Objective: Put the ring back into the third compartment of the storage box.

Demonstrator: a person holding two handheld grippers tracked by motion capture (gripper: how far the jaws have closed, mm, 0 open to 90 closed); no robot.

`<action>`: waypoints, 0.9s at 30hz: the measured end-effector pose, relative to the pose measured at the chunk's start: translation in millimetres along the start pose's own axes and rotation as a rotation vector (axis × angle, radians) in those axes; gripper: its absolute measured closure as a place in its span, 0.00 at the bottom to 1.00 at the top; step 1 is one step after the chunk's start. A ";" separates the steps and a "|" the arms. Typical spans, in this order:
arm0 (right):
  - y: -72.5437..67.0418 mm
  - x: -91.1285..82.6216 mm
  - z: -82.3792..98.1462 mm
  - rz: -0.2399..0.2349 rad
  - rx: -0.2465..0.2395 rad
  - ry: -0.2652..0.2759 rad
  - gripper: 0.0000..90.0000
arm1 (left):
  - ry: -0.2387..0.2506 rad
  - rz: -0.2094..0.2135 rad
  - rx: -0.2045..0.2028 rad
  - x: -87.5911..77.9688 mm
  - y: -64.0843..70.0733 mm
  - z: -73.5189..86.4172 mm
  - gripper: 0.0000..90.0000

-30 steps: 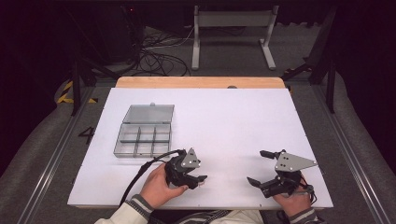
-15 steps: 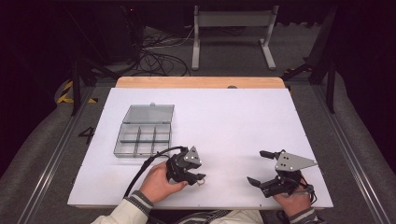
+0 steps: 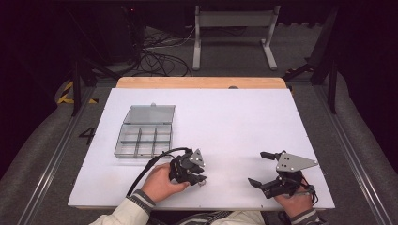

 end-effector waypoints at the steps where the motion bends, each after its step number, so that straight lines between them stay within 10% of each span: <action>1: 0.0 0.0 0.0 -0.001 0.000 0.000 0.03 | -0.004 0.001 0.005 0.7 0.4 0.1 0.80; 27: -0.4 0.2 0.4 -0.004 -0.003 -0.002 0.03 | -0.022 -0.020 0.048 1.2 1.2 -0.8 0.96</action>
Point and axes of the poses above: each handheld gripper's, and its own axes: x roughly forward along the jaws, z roughly out of its underside, y roughly to its right, the point moved 8 cm from there along x, roughly forward along the jaws, and after that the axes turned 6 degrees about -x, right-handed, at the moved point
